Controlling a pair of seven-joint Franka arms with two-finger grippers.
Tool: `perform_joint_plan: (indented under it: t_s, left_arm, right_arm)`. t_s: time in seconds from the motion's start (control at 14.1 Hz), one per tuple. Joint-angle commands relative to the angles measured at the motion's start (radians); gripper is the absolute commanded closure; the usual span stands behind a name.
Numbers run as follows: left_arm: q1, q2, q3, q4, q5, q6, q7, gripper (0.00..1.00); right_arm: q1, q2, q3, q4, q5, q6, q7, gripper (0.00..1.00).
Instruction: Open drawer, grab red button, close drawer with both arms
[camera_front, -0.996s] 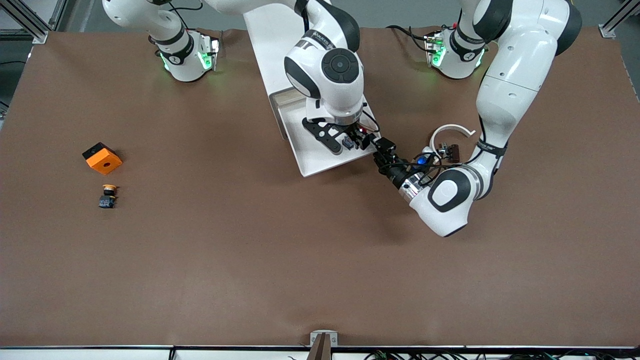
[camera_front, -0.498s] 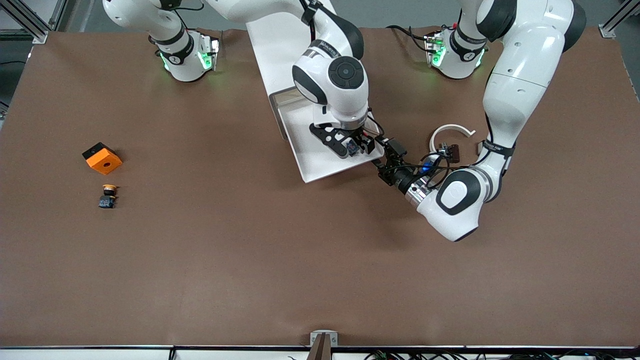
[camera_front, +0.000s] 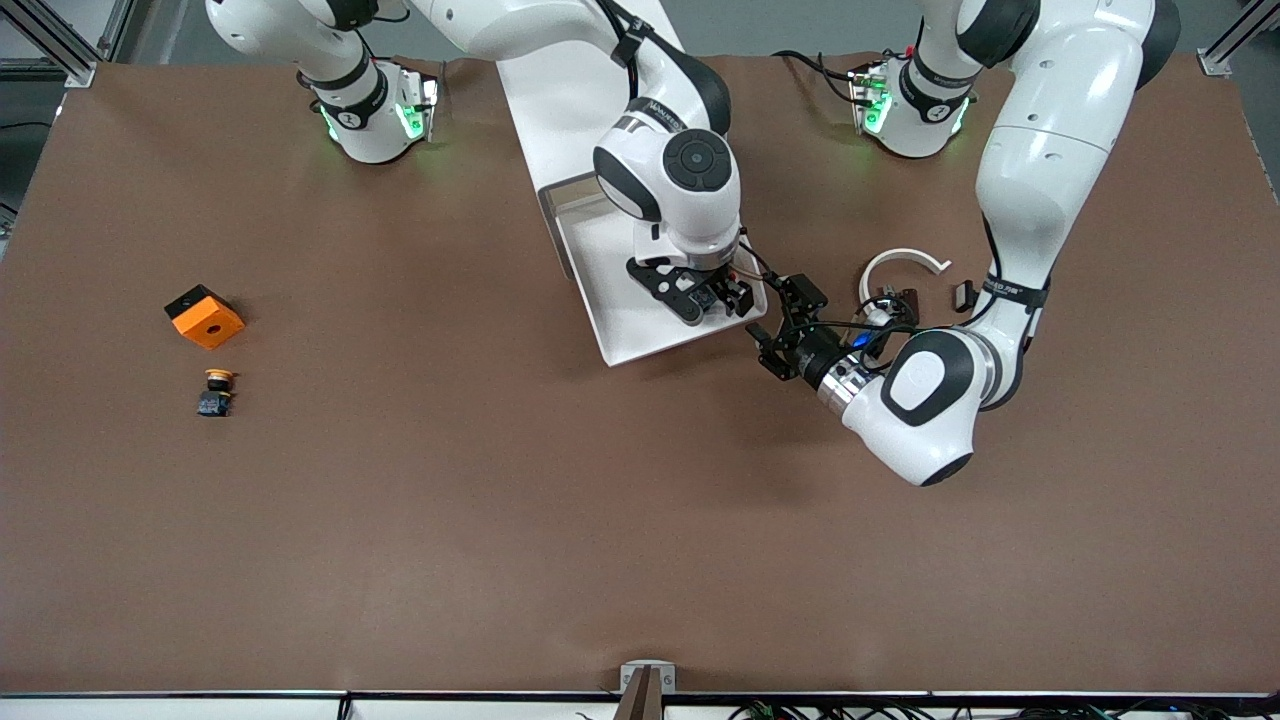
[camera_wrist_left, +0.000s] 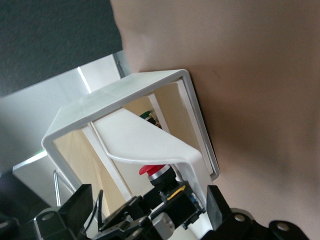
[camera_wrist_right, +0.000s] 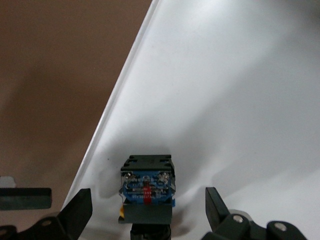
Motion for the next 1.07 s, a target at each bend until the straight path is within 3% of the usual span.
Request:
perform_joint_plan:
  t_s: [0.0, 0.07, 0.21, 0.43, 0.5, 0.57, 1.0]
  left_arm:
    - [-0.011, -0.025, -0.003, -0.004, 0.043, 0.023, 0.057, 0.0]
    - [-0.013, -0.028, -0.003, -0.004, 0.049, 0.024, 0.071, 0.0]
    - [-0.014, -0.037, 0.002, -0.004, 0.051, 0.036, 0.114, 0.0]
    - [-0.016, -0.046, -0.007, -0.002, 0.124, 0.066, 0.224, 0.0]
    - [-0.016, -0.049, -0.007, -0.002, 0.146, 0.081, 0.267, 0.0]
    - [-0.016, -0.049, -0.007, -0.002, 0.164, 0.095, 0.308, 0.0]
    - [-0.023, -0.1, -0.009, -0.004, 0.281, 0.262, 0.561, 0.0]
  right_arm:
    - [0.01, 0.0, -0.01, 0.007, -0.034, 0.001, 0.011, 0.1]
    - [0.01, 0.0, -0.01, 0.007, -0.039, 0.001, 0.011, 0.16]
    - [0.01, 0.0, -0.01, 0.007, -0.044, 0.001, 0.008, 0.4]
    - [0.006, -0.003, -0.01, 0.007, -0.055, 0.001, 0.005, 0.58]
    - [0.003, -0.003, -0.01, 0.008, -0.067, 0.0, 0.0, 0.74]
    - [0.003, -0.005, -0.01, 0.008, -0.074, -0.001, -0.001, 0.98]
    - [-0.077, -0.02, -0.009, 0.077, -0.064, -0.112, -0.012, 1.0]
